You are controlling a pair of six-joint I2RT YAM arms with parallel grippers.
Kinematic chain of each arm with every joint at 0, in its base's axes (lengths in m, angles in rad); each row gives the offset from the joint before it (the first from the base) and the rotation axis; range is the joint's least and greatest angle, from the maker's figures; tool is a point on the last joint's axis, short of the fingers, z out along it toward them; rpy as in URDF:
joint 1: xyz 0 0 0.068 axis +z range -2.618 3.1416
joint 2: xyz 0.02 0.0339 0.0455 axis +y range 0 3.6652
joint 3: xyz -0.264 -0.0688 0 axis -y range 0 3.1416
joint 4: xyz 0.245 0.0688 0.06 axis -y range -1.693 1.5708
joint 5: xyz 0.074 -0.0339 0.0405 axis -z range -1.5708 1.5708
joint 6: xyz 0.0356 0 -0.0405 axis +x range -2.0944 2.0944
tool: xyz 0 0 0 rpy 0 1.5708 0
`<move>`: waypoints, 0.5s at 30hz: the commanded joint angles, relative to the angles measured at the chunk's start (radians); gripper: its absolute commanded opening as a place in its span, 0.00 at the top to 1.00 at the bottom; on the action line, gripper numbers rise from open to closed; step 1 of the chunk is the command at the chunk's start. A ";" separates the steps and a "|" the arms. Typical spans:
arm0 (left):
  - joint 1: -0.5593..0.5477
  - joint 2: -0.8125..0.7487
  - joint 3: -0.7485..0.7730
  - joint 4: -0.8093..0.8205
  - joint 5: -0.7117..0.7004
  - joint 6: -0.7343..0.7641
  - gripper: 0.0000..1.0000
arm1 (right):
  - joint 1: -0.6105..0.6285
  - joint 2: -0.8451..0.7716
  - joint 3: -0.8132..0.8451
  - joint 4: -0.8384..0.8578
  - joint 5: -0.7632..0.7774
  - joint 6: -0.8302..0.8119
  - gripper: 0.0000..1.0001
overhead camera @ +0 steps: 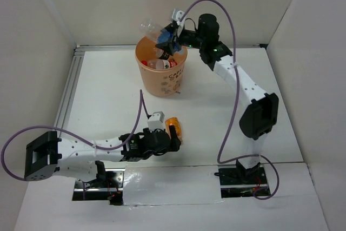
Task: Put the plastic bottles in the bin
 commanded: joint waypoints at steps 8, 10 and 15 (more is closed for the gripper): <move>-0.016 0.104 0.057 0.022 -0.134 -0.088 0.00 | 0.019 0.168 0.243 0.022 0.018 0.162 0.00; -0.016 0.138 0.097 0.022 -0.154 -0.067 0.00 | -0.012 0.144 0.283 -0.020 0.027 0.162 0.00; 0.018 0.242 0.190 0.022 -0.174 -0.027 0.00 | -0.148 -0.070 0.204 -0.274 0.064 0.162 0.00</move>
